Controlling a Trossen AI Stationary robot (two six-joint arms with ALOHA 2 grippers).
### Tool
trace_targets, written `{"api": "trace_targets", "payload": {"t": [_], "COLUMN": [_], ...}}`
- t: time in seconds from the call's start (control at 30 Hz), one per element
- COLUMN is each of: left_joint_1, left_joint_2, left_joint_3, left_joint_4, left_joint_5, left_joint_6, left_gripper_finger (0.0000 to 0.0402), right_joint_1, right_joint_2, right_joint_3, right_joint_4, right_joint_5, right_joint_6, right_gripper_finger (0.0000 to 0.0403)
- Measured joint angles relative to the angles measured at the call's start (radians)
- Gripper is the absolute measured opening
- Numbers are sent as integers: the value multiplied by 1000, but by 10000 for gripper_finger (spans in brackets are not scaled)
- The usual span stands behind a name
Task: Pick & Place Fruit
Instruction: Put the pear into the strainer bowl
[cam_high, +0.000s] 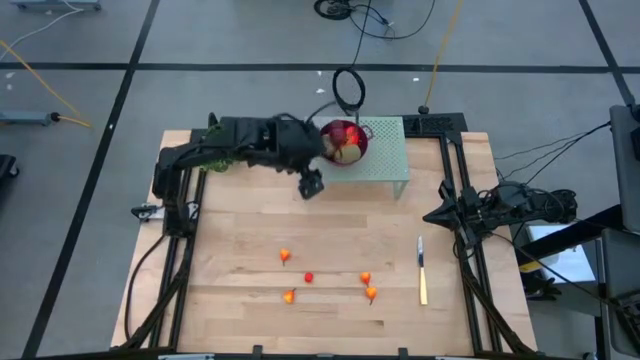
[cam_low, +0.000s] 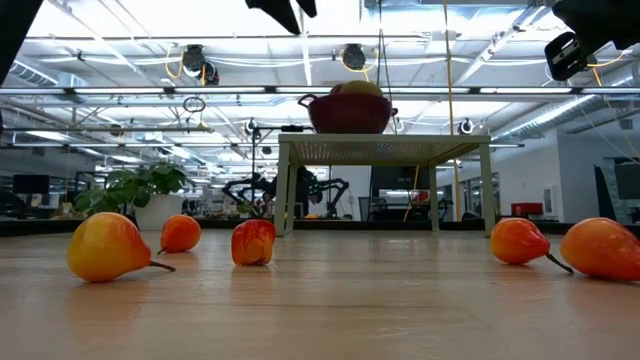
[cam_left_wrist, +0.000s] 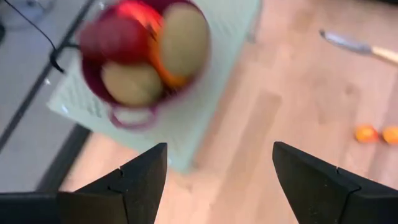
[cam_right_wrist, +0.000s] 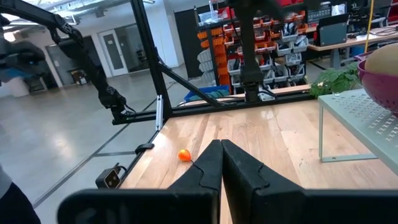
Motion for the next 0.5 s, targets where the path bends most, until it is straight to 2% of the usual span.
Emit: {"api": "trace_targets", "payload": {"t": [0.1,0.3,0.5], "left_joint_1": [-49,-128,-207], "left_joint_2": [1,0,1], "left_joint_3": [0,0,-14], "left_joint_4": [-68,-167,-205], "left_joint_5": [0,-42,-44], "left_joint_6": [-112,-443,-661], "left_gripper_finger": [292,292,292], "right_joint_1": [0,0,0], "right_joint_2": [0,0,0], "right_joint_3": [0,0,0], "right_joint_4": [0,0,0], "right_joint_5": [0,0,0], "right_joint_6": [0,0,0], "right_gripper_finger": [4,4,4]}}
